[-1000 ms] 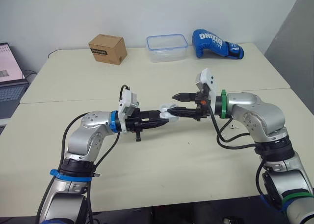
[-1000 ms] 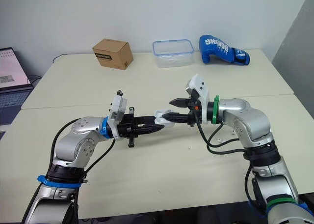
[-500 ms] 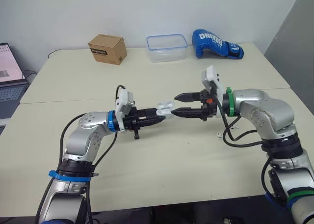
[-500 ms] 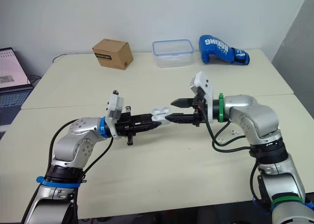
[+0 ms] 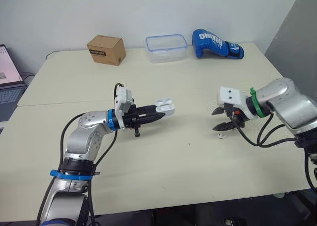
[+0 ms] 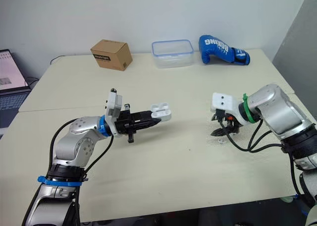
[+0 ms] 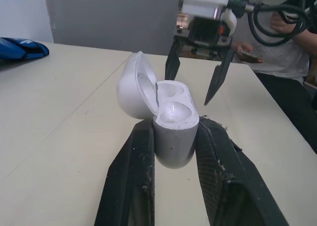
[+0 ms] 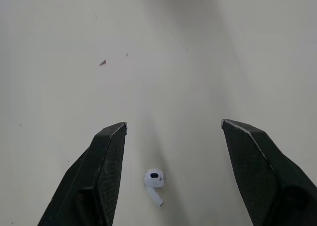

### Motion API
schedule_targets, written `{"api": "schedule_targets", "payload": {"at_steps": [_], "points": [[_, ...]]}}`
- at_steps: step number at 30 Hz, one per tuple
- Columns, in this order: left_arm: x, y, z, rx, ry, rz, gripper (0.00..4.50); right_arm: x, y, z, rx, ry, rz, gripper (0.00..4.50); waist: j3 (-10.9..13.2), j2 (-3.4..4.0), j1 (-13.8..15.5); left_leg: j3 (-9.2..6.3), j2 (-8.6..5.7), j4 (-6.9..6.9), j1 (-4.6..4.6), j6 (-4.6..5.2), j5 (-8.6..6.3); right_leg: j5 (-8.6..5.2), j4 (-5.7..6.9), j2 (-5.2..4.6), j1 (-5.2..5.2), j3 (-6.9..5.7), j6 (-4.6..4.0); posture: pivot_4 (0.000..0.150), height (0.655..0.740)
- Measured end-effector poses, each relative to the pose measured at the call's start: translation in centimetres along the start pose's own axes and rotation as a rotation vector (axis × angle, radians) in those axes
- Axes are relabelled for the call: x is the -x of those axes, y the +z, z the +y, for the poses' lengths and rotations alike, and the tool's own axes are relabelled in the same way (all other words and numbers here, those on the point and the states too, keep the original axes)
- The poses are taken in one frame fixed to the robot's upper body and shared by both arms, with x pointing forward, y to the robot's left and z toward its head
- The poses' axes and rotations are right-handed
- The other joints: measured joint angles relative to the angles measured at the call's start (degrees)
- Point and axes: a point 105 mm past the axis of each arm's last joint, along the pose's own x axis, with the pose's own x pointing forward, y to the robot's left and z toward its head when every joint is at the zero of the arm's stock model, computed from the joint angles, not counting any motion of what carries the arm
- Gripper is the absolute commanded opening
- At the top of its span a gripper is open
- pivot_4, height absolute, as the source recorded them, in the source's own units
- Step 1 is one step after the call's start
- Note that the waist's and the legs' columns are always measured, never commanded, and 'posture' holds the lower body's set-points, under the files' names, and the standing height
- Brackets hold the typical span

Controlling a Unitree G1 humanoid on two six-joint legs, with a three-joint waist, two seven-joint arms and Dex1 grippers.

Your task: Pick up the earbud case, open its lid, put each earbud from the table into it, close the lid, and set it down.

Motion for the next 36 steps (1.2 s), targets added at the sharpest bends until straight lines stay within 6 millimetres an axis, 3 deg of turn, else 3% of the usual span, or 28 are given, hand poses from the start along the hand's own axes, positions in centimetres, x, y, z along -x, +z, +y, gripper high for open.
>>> {"api": "schedule_targets", "payload": {"at_steps": [5,11,33,36], "points": [[0.1,-0.3,0.2,0.01,0.009,0.0,0.79,-1.4,-2.1,0.1,0.022,0.017,0.152,3.17,0.0,0.0,0.2,-0.02,-0.02,0.01,-0.02,0.0,0.0,0.0,0.0,-0.01,0.01,-0.01,0.0,0.15,0.7307],[0.0,-0.3,0.2,0.003,0.009,-0.005,0.79,-1.6,-3.5,0.1,0.065,0.03,0.252,3.17,0.0,0.0,0.2,-0.02,-0.02,0.01,-0.02,-0.01,0.0,0.0,-0.01,-0.01,0.01,-0.02,0.0,0.15,0.7307],[-0.5,-0.6,0.0,0.005,0.001,0.0,0.79,-3.0,-3.6,0.8,0.037,0.064,0.305,3.17,0.0,0.0,0.2,-0.03,-0.02,0.02,-0.02,-0.01,0.01,0.0,0.0,-0.01,0.01,-0.02,0.0,0.15,0.7307],[-0.5,-0.7,-0.1,0.005,-0.001,0.001,0.79,-3.0,-3.6,0.8,0.035,0.064,0.304,2.55,0.0,0.0,0.2,-0.03,-0.02,0.02,-0.02,-0.01,0.01,0.0,0.0,-0.01,0.01,-0.02,0.0,0.15,0.7307]]}}
